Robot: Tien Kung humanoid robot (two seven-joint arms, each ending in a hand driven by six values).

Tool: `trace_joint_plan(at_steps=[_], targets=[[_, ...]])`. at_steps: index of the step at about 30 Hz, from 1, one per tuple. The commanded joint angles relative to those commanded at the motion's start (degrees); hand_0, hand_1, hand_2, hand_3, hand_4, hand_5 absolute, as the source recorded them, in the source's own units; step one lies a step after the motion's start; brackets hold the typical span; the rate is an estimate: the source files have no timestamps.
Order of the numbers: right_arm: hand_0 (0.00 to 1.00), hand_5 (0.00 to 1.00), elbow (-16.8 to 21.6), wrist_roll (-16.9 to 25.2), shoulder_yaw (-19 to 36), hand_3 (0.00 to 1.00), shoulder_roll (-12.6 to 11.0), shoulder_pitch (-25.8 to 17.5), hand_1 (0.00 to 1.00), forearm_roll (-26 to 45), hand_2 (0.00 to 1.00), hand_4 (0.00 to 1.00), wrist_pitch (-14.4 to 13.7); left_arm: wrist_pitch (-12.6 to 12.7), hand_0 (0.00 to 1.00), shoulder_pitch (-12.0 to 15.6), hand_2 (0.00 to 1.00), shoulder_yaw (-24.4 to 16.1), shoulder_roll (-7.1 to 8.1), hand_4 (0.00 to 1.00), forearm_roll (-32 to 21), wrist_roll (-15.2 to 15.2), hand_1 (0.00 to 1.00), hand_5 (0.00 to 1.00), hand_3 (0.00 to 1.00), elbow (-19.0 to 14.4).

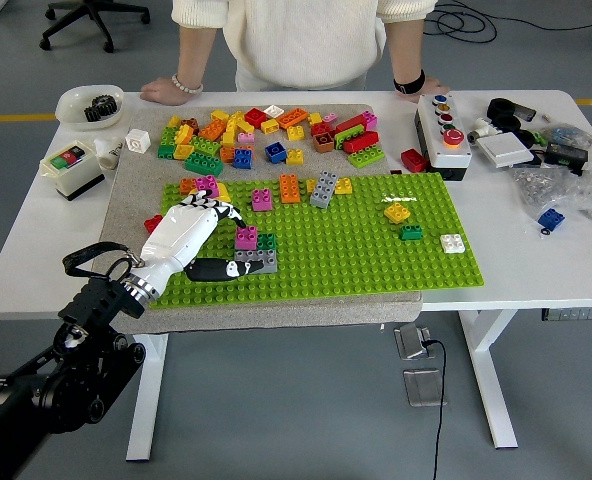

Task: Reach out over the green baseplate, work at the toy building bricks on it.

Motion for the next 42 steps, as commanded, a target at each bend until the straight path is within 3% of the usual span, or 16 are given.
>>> trace_joint_plan(at_steps=[16, 42], targets=[[0.744, 0.555, 0.0, 0.01, 0.2, 0.631, -0.06, -0.01, 0.637, 0.0, 0.679, 0.855, -0.04, -0.34, 0.917, 0.66, 0.771, 0.4, 0.03, 0.998, 0.0, 0.34, 0.794, 0.732, 0.591, -1.01], [0.744, 0.554, 0.0, 0.01, -0.03, 0.631, -0.05, -0.1, 0.637, -0.18, 0.679, 0.856, 0.0, -0.31, 0.921, 0.86, 0.769, 1.23, -0.47, 0.998, 0.0, 0.96, 0.793, 0.742, 0.591, 0.02]])
